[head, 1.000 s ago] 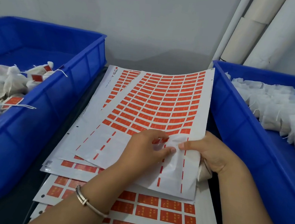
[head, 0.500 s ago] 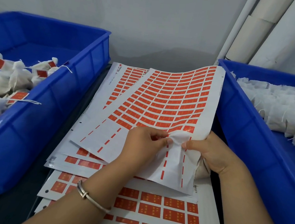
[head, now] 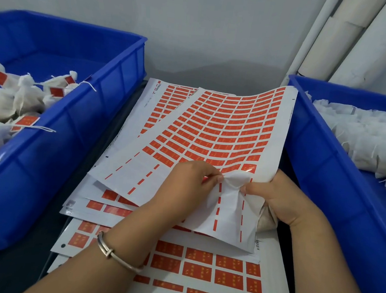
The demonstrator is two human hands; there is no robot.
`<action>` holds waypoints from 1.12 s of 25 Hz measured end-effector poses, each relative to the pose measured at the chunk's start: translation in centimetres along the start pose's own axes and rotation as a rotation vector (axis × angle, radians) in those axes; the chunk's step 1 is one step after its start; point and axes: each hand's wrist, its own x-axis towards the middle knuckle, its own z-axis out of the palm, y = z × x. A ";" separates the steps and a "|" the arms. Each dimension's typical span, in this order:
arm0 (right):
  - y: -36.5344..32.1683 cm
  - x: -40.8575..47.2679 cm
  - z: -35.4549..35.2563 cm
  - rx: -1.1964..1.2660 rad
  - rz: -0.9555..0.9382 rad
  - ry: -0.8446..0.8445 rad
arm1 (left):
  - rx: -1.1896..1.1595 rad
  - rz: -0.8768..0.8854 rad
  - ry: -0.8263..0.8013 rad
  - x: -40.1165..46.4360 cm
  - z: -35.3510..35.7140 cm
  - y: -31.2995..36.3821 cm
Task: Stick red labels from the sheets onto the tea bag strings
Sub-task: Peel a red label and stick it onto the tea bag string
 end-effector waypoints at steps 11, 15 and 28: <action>0.0 -0.2 -0.3 0.009 0.011 -0.038 | -0.198 -0.138 -0.112 0.1 -0.5 -0.3; 0.1 -0.1 -0.3 0.007 0.021 -0.044 | -0.207 -0.180 -0.138 0.2 -0.6 -0.1; 0.4 0.2 -0.2 0.002 -0.015 -0.036 | 0.079 0.124 0.024 0.0 -0.3 -0.3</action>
